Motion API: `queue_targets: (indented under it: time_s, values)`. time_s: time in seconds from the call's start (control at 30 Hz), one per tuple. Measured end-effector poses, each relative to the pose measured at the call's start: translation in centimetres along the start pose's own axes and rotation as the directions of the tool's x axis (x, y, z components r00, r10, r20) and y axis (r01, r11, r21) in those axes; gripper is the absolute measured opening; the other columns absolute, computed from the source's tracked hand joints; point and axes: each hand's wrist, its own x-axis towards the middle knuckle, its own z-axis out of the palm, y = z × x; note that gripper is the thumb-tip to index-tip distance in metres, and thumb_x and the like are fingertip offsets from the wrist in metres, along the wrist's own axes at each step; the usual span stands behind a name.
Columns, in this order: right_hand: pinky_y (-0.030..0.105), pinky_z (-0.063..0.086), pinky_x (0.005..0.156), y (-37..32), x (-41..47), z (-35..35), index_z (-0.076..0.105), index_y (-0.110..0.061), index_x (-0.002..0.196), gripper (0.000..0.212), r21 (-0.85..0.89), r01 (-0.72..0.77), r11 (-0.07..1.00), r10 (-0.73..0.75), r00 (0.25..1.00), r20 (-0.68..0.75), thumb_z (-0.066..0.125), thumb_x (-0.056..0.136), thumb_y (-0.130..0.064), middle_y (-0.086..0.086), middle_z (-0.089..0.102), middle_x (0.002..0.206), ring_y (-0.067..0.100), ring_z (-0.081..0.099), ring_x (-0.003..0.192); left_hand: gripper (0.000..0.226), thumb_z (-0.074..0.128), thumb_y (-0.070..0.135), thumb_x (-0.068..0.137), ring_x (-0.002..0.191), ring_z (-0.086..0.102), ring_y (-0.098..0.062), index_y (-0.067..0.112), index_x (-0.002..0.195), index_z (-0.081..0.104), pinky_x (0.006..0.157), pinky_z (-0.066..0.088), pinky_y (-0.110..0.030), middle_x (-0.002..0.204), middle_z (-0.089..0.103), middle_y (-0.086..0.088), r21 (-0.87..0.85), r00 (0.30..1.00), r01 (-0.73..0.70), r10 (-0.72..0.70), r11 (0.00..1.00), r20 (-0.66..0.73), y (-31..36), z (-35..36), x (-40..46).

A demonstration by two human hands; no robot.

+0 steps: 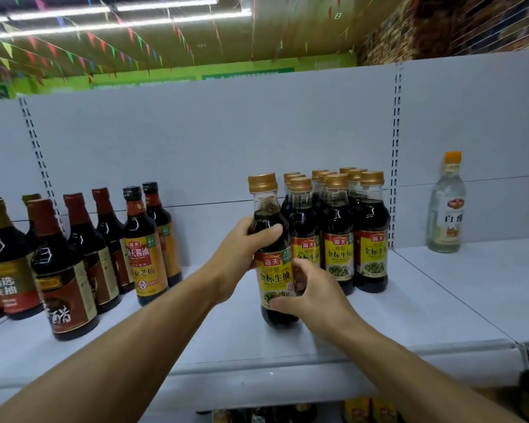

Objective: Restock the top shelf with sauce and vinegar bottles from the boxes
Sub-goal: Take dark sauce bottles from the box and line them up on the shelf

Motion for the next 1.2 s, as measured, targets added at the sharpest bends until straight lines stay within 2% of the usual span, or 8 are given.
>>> queue_targets:
  time_s: [0.1,0.13,0.23,0.37,0.67,0.87,1.0,1.2]
  values:
    - [0.030,0.056,0.087,1.0,0.5,0.4,0.055,-0.037,0.110,0.054,-0.017,-0.012,1.000,0.012,0.999,-0.035,0.087,0.068,-0.027,-0.018,0.070,0.099,-0.002,0.066,0.093,0.037,0.067,0.027,0.089,0.096,0.070,-0.007,0.023,0.123,0.053,0.077,0.058,-0.027,0.110,0.071,0.005,0.040,0.999,0.030,-0.030,0.999,-0.011,-2.1,0.1,-0.8]
    - [0.031,0.056,0.087,1.2,0.7,0.5,0.056,-0.036,0.111,0.055,-0.006,-0.021,1.000,0.021,0.999,-0.036,0.088,0.067,-0.030,-0.018,0.070,0.099,-0.001,0.066,0.092,0.040,0.071,0.025,0.087,0.095,0.071,-0.008,0.022,0.123,0.053,0.076,0.058,-0.027,0.110,0.070,0.003,0.050,0.999,0.048,-0.047,0.998,-0.014,-2.8,0.1,-1.0]
    - [0.035,0.057,0.086,1.8,1.0,1.0,0.058,-0.037,0.112,0.062,0.025,-0.040,0.999,0.041,0.999,-0.020,0.087,0.058,-0.042,-0.019,0.071,0.100,0.001,0.067,0.093,0.044,0.078,0.019,0.081,0.095,0.070,-0.008,0.026,0.118,0.054,0.086,0.058,-0.033,0.107,0.071,0.004,0.146,0.997,0.074,-0.070,0.987,-0.028,-4.6,0.2,-1.4]
    - [0.037,0.056,0.088,2.5,1.5,1.8,0.058,-0.039,0.112,0.070,0.032,-0.057,0.998,0.058,0.998,-0.014,0.083,0.048,-0.054,-0.020,0.071,0.102,0.003,0.067,0.096,0.040,0.079,0.015,0.079,0.088,0.070,-0.003,0.031,0.108,0.057,0.083,0.058,-0.027,0.100,0.072,0.008,0.242,0.995,0.081,-0.065,0.967,-0.074,-5.7,0.1,-1.3]
    - [0.040,0.056,0.088,3.4,2.3,2.3,0.051,-0.041,0.111,0.070,0.005,-0.069,0.998,0.069,0.997,-0.026,0.084,0.050,-0.052,-0.017,0.070,0.103,0.004,0.067,0.097,0.042,0.076,0.019,0.083,0.091,0.066,-0.001,0.028,0.120,0.056,0.069,0.050,-0.012,0.103,0.070,0.011,0.266,0.992,0.107,-0.087,0.958,-0.088,-6.5,0.0,-0.8]
    - [0.038,0.055,0.087,3.4,2.6,2.3,0.049,-0.037,0.117,0.070,-0.047,-0.064,0.997,0.062,0.997,-0.045,0.085,0.058,-0.047,-0.017,0.069,0.102,0.004,0.065,0.096,0.037,0.070,0.020,0.089,0.093,0.066,-0.002,0.026,0.123,0.058,0.073,0.051,-0.013,0.106,0.070,0.010,0.258,0.994,0.100,-0.083,0.961,-0.077,-7.3,0.1,-0.5]
    - [0.037,0.055,0.087,3.1,2.7,2.1,0.058,-0.035,0.113,0.052,-0.075,-0.043,0.996,0.041,0.999,-0.030,0.084,0.068,-0.037,-0.016,0.069,0.100,0.003,0.064,0.093,0.039,0.070,0.020,0.088,0.099,0.067,-0.008,0.024,0.125,0.057,0.088,0.055,-0.027,0.109,0.071,0.007,0.254,0.992,0.109,-0.090,0.961,-0.083,-7.7,0.2,-0.1]
    - [0.037,0.055,0.088,4.0,3.0,2.1,0.058,-0.035,0.114,0.049,-0.091,-0.029,0.995,0.027,0.999,-0.017,0.082,0.071,-0.038,-0.016,0.069,0.103,0.004,0.065,0.095,0.043,0.075,0.019,0.084,0.093,0.067,-0.002,0.026,0.122,0.058,0.077,0.054,-0.017,0.105,0.071,0.010,0.279,0.995,0.092,-0.074,0.956,-0.073,-7.9,0.1,-0.1]
